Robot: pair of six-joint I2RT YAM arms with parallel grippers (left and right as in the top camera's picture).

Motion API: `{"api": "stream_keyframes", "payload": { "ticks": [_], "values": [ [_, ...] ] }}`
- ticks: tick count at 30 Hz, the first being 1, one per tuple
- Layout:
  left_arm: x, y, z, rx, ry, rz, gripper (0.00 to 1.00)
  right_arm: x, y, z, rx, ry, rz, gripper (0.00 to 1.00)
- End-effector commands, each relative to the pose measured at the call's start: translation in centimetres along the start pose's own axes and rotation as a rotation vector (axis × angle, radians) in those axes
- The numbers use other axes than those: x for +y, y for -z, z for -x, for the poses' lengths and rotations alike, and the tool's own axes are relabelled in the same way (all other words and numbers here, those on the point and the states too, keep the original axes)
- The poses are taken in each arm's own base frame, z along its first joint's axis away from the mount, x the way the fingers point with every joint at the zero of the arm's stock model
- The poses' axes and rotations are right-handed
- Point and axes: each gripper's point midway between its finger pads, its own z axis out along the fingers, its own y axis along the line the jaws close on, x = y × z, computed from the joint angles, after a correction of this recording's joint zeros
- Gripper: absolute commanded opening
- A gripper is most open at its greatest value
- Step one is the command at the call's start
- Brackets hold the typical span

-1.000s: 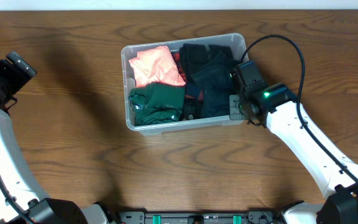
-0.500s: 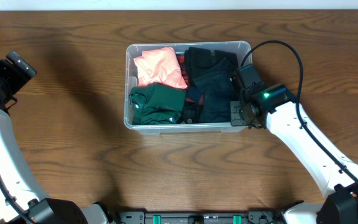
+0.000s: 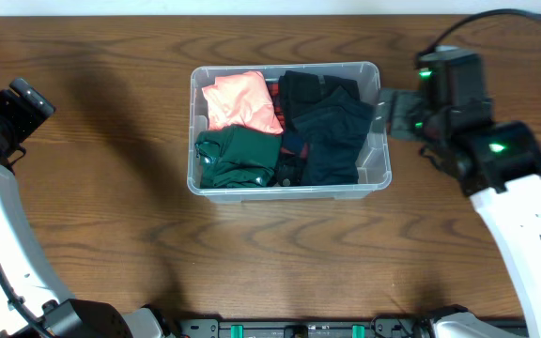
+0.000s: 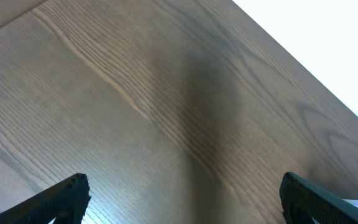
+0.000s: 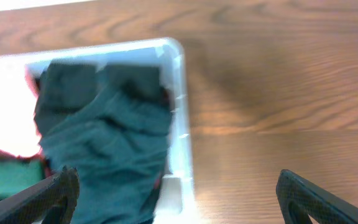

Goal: Pack container

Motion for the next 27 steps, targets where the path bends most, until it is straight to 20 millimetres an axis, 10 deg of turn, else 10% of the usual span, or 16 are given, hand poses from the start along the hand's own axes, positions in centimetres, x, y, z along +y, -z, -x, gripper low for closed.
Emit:
{"api": "stream_keyframes", "payload": {
  "ticks": [1, 17, 27],
  "values": [
    [0.0, -0.2, 0.0, 0.003, -0.007, -0.007, 0.98, -1.2, 0.6, 0.5, -0.020, 0.005, -0.026, 0.99],
    [0.0, -0.2, 0.0, 0.003, -0.007, -0.007, 0.98, -2.7, 0.7, -1.1, 0.041, 0.045, -0.101, 0.99],
    [0.0, -0.2, 0.0, 0.003, -0.007, -0.007, 0.98, -5.5, 3.4, 2.8, -0.146, 0.035, -0.122, 0.99]
  ]
}}
